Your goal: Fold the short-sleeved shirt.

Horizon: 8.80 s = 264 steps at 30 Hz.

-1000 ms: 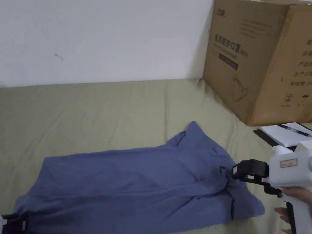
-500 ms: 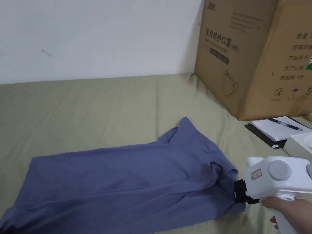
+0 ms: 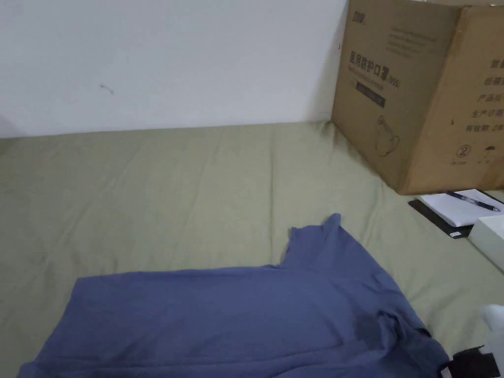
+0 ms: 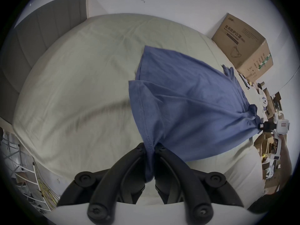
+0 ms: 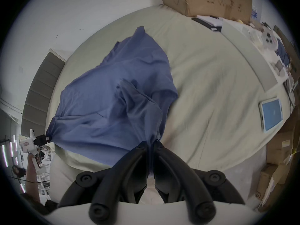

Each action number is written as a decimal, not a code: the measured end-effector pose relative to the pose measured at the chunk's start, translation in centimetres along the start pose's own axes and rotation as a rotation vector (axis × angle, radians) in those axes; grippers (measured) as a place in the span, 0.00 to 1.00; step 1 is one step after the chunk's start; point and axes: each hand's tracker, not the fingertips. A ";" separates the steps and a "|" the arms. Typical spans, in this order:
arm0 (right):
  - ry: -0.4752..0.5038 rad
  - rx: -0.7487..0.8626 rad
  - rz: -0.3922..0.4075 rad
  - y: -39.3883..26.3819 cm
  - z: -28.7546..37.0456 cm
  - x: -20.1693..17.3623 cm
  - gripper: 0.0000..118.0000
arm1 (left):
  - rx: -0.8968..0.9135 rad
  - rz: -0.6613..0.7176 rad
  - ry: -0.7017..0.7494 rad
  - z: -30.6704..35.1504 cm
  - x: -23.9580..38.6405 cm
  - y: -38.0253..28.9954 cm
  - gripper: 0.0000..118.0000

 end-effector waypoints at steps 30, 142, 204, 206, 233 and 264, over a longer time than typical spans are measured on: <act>0.163 0.833 0.293 -3.0 6.7 -16.5 0.00 | 0.596 -0.179 -0.034 7.4 8.9 9.0 0.00; -0.105 1.251 0.314 -3.8 5.9 -21.0 0.00 | 1.124 -0.301 0.062 8.7 14.2 -0.2 0.00; 0.212 0.658 0.317 -4.9 3.9 -23.0 0.00 | -0.002 0.007 0.030 -1.7 -0.3 11.1 0.02; 0.217 0.683 0.321 -5.1 4.7 -22.4 0.00 | -0.016 0.077 -0.176 -2.3 3.4 11.6 0.03; 0.185 0.754 0.232 -4.9 6.1 -19.1 0.00 | -0.126 -0.175 -0.222 -11.7 16.7 8.1 0.00; 0.146 0.642 0.322 -3.7 3.8 -22.8 0.00 | -0.128 0.482 -0.935 -11.9 -10.2 6.8 1.00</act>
